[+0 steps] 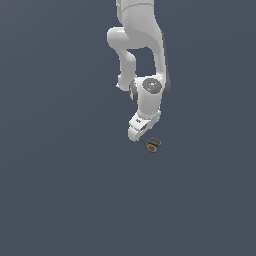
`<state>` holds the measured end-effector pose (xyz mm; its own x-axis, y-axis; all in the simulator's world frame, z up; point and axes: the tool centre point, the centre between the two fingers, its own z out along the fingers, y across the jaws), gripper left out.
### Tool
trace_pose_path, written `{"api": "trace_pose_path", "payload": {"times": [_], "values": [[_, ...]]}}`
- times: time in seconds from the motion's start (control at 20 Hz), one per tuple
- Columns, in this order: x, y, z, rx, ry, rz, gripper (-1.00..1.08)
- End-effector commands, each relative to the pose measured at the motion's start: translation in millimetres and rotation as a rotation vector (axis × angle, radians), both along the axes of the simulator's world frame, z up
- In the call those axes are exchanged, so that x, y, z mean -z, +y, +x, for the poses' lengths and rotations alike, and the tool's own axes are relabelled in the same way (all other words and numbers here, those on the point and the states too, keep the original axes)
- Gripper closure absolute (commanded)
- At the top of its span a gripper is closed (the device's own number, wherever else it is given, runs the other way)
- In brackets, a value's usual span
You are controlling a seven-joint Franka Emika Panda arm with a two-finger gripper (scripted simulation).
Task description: Pick up the object and move it to a goal position.
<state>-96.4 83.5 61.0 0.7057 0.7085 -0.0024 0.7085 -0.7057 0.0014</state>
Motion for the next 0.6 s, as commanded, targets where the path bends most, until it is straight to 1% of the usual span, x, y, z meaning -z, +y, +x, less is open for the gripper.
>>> {"api": "trace_pose_path", "payload": {"times": [0.0,0.3,0.55], "values": [[2,4,-4,-0.023,-0.001,0.002,-0.92],[5,3,-4,-0.021,0.0,0.002,-0.92],[21,4,-5,-0.024,0.0,0.002,-0.92]]}}
